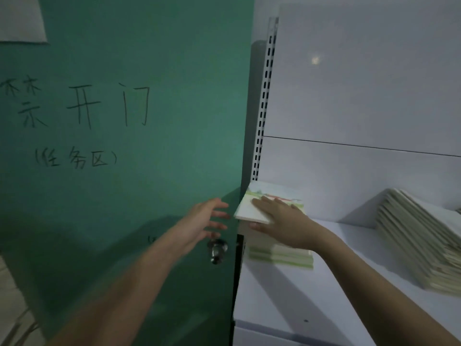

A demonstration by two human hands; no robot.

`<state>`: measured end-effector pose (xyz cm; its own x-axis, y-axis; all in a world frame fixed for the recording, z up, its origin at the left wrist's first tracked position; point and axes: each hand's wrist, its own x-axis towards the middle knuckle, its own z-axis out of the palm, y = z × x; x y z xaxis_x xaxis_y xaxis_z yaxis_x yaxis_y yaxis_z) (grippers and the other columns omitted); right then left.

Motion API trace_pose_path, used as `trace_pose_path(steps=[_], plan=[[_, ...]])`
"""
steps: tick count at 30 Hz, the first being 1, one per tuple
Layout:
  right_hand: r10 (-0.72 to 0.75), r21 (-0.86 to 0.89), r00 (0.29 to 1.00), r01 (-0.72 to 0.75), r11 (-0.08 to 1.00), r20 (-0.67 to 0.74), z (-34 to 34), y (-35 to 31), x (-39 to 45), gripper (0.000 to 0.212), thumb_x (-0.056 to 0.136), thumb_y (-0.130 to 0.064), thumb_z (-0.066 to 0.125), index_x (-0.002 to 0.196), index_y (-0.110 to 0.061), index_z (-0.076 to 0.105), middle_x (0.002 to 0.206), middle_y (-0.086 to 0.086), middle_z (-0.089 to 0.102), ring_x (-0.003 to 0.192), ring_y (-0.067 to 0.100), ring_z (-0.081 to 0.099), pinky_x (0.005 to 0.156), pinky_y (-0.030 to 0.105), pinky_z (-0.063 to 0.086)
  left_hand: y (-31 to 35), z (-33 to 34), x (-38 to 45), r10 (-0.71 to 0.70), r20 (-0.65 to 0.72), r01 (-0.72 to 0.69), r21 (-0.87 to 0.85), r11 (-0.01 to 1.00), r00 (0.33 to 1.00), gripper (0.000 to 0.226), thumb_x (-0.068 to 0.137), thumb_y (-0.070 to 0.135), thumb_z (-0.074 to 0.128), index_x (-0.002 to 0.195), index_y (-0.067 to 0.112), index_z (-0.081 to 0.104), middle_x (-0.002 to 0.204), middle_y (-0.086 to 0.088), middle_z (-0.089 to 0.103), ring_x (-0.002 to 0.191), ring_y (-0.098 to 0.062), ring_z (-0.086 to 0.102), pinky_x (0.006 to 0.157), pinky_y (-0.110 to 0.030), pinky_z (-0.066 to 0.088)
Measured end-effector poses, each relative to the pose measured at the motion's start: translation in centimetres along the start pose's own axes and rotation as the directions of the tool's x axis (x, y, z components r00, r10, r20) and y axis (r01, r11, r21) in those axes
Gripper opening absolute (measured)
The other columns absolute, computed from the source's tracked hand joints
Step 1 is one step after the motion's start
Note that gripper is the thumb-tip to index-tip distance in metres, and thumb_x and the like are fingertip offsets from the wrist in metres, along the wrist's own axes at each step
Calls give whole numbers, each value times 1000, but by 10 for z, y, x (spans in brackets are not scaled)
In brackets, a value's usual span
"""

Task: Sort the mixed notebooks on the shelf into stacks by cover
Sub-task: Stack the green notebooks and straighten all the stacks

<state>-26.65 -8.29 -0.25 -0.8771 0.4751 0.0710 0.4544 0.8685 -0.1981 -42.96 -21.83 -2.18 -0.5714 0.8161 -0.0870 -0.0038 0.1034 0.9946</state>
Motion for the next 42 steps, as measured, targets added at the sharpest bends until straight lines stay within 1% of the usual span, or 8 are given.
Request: trace_pose_path(steps=[3, 9, 15, 21, 26, 31, 35, 42], plan=[[25, 264, 986, 21, 964, -166, -8, -17, -17, 56, 97, -51, 42, 149, -32, 34, 153, -7, 38, 136, 18, 39, 108, 31, 33, 12, 2, 9, -52, 133, 76, -187, 979, 990, 52, 102, 47, 33, 120, 6, 60, 94, -8, 69, 62, -17, 58, 52, -24, 40], [-221, -61, 960, 214, 975, -171, 15, -43, -39, 63, 96, -54, 42, 152, -40, 17, 159, -12, 22, 146, 16, 23, 117, 38, 26, 24, 12, 3, -116, 412, 194, -153, 969, 904, 28, 97, 28, 50, 111, 9, 65, 86, -9, 74, 70, -21, 70, 51, -30, 54], [150, 638, 918, 132, 758, -368, 1, -3, -32, 49, 96, -56, 43, 142, -42, 39, 142, -21, 47, 130, -3, 43, 111, 33, 36, 22, -16, 12, 3, 190, 35, -195, 980, 982, 32, 99, 11, 45, 125, 29, 53, 114, -8, 71, 107, -30, 65, 93, -49, 52], [134, -95, 990, -137, 986, -45, 17, 18, -23, 97, 87, -69, 45, 155, -23, -6, 163, -5, -7, 149, 13, -7, 122, 38, 2, 13, -37, 19, -36, 77, 58, -313, 948, 996, 33, 101, 10, 40, 128, 26, 48, 115, -8, 66, 96, -27, 66, 74, -42, 58], [137, -102, 971, -159, 982, -197, 15, 7, -23, 62, 98, -55, 37, 152, -27, 24, 160, -2, 24, 146, 20, 23, 113, 37, 26, 10, -49, 16, -71, 36, 79, -323, 943, 997, 24, 99, 11, 40, 115, 24, 53, 107, -9, 66, 84, -26, 65, 53, -34, 58], [275, 308, 885, -161, 938, -375, 6, 22, -23, 44, 99, -53, 36, 139, -39, 48, 113, 6, 68, 93, 21, 64, 80, 35, 51, 9, -68, 14, -142, -47, 117, -353, 928, 989, 22, 94, 14, 46, 114, 13, 54, 106, -14, 63, 77, -24, 61, 51, -27, 53], [234, 349, 838, -56, 936, -493, -3, 3, -21, 38, 102, -40, 40, 140, -40, 45, 77, 0, 62, 60, 11, 52, 57, 30, 40, 8, -48, 9, -155, 10, 148, -351, 925, 988, 28, 98, 20, 46, 123, 10, 54, 95, -13, 69, 75, -24, 65, 46, -27, 55], [-157, 63, 986, 161, 985, -62, 13, -44, -36, 56, 95, -61, 36, 148, -48, 23, 159, -12, 23, 143, 11, 25, 116, 35, 22, 11, -17, 10, -100, 215, 177, -375, 910, 971, 40, 90, 23, 62, 127, 8, 57, 110, -17, 72, 91, -30, 70, 75, -41, 60]])
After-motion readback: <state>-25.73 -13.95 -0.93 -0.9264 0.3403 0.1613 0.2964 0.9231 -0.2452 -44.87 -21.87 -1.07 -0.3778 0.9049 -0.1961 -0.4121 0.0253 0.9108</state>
